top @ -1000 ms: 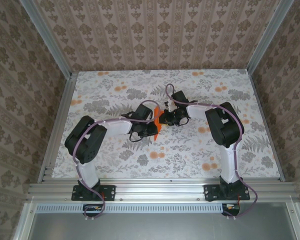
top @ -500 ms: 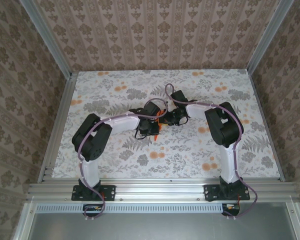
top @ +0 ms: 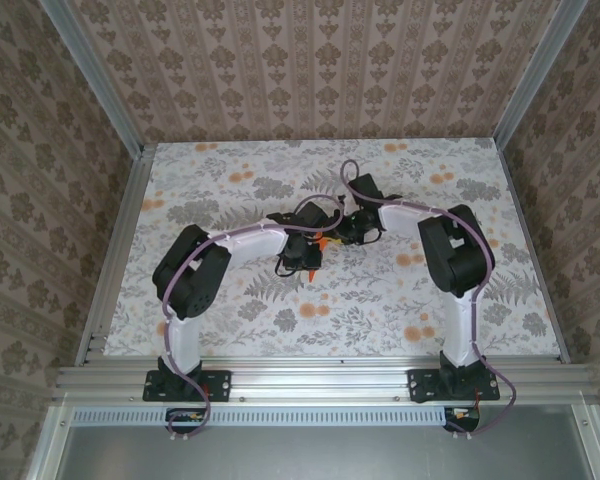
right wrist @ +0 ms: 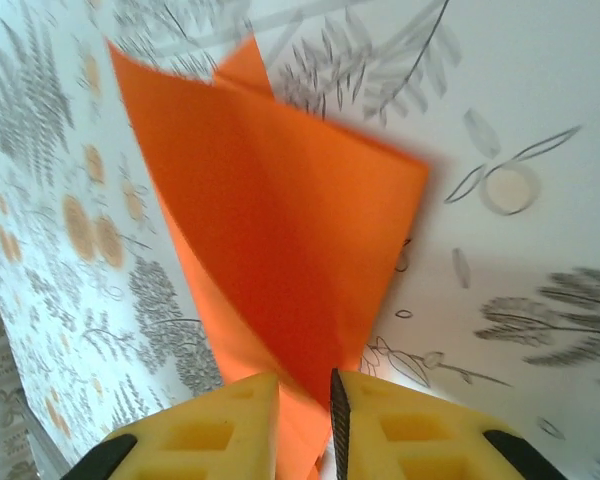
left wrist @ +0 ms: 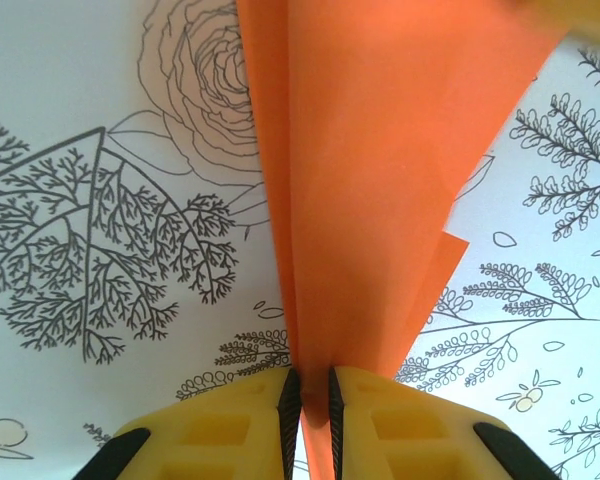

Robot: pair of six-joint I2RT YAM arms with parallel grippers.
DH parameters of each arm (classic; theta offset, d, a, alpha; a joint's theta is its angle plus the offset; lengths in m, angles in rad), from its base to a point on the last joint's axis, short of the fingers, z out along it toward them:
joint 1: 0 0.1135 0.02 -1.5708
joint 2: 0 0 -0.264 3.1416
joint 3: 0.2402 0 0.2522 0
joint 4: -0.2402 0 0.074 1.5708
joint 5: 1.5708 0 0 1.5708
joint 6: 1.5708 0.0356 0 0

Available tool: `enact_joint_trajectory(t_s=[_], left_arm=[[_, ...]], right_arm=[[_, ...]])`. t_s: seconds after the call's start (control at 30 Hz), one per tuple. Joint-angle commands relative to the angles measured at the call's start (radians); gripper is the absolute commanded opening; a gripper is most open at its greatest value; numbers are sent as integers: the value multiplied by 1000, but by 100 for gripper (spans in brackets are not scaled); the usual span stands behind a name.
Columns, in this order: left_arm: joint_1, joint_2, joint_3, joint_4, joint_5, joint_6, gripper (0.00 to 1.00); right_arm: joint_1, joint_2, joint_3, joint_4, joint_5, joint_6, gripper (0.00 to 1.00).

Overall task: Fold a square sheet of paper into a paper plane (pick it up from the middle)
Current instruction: Fold the wing for the fifth time at the center of the table.

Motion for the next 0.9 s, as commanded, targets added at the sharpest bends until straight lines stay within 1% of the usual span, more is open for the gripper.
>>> enact_joint_trajectory(t_s=[0.0, 0.13, 0.33, 0.67, 0.87], left_arm=[[-8, 67, -26, -140, -26, 12, 19], [-9, 74, -21, -143, -27, 14, 18], [-12, 84, -15, -147, -25, 10, 18], [-12, 90, -6, -151, -24, 6, 18], [-14, 90, -1, -153, -23, 5, 18]], right_arm=[[-13, -86, -41, 52, 18, 43, 23], [-4, -100, -104, 115, -40, 76, 16], [40, -87, -140, 122, -61, 77, 12], [51, -4, -89, 99, -78, 68, 6], [53, 46, -56, 83, -81, 58, 6]])
